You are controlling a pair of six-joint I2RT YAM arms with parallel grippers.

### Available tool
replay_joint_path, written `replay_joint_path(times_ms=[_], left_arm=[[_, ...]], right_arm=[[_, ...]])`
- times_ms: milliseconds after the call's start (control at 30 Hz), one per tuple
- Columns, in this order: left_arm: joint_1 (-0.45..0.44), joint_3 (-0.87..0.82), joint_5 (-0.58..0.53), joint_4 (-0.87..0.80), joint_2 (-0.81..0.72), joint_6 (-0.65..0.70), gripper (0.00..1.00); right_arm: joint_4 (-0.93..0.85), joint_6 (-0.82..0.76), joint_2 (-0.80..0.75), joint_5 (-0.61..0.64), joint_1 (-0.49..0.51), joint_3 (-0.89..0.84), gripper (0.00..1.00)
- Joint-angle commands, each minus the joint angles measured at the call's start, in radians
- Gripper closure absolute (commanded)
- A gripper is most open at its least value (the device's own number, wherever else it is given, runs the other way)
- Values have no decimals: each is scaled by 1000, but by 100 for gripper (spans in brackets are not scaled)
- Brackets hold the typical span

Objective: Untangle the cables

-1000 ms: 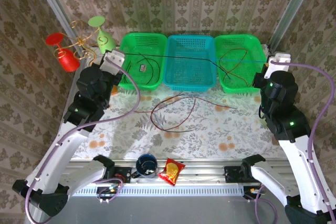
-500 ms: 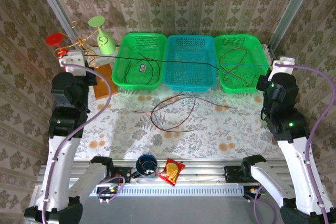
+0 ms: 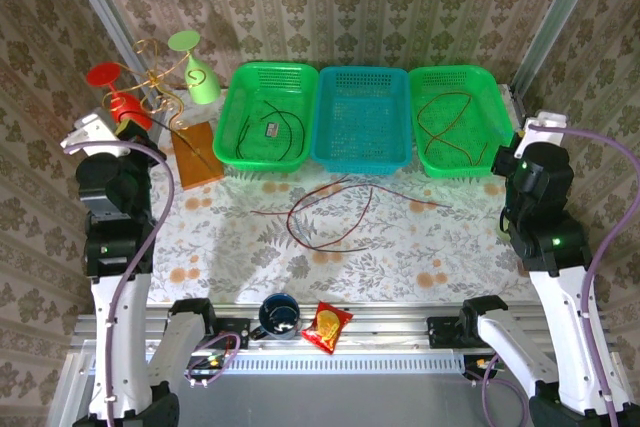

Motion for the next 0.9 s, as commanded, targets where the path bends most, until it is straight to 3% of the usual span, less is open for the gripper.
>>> replay_joint_path(times_ms=[0, 133, 233, 700, 867], left_arm=[[3, 7, 145, 74, -7, -76, 100], [-7, 50, 258, 73, 36, -110, 100], [-30, 79, 271, 95, 63, -130, 100], [-157, 375, 238, 155, 325, -16, 100], [-241, 510, 134, 176, 467, 113, 100]], right_arm=[[43, 20, -24, -91, -3, -9, 100], [35, 24, -6, -99, -3, 21, 100], [36, 33, 0, -116, -3, 41, 100], [69, 190, 54, -206, -3, 120, 100], [75, 224, 86, -236, -3, 137, 100]])
